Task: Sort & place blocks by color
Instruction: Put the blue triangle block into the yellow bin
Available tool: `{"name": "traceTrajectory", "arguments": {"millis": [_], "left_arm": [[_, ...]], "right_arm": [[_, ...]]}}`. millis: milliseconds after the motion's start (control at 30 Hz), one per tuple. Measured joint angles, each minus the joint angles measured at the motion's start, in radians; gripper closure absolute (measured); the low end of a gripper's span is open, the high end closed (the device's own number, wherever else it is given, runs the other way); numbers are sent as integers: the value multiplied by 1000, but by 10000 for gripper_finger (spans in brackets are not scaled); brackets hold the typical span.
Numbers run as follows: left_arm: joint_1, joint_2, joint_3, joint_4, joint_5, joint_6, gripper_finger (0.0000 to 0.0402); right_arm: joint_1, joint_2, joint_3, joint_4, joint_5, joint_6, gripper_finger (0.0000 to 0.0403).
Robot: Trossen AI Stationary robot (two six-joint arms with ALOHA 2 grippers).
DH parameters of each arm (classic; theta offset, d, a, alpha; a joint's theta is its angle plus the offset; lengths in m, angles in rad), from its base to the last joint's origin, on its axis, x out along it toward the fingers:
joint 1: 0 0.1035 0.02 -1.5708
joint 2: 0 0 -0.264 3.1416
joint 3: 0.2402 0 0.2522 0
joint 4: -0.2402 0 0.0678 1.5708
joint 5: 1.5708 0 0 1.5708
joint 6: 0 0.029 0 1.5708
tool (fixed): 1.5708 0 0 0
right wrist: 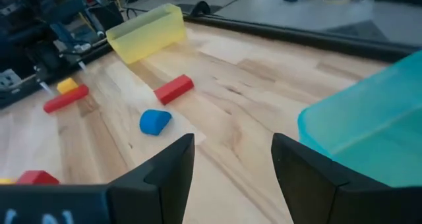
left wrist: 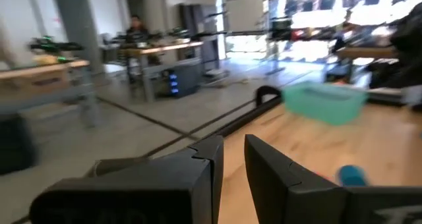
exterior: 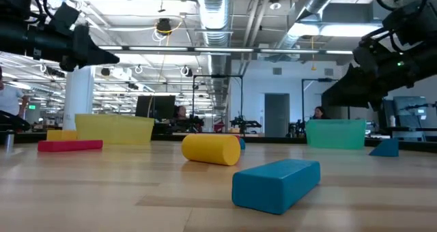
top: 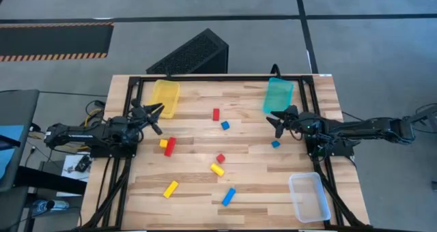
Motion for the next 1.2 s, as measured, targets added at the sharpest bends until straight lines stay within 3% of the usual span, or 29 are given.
{"name": "traceTrajectory", "arguments": {"millis": [167, 333, 600, 900, 1000, 1200], "left_arm": [[21, 0, 0, 36, -25, 139, 348], [62, 0, 0, 166, -54, 196, 335], [133, 0, 0, 211, 214, 78, 290], [138, 0, 0, 211, 228, 67, 282], [138, 0, 0, 214, 229, 72, 282], [137, 0, 0, 215, 230, 119, 282]], "right_arm": [[15, 24, 26, -40, 0, 27, 177], [1, 26, 190, -331, 6, 19, 177], [0, 99, 302, -479, 23, 24, 177], [1, 231, 446, -829, 3, 175, 178], [8, 282, 473, -872, -57, 218, 178], [74, 395, 476, -890, -299, 278, 178]]}}
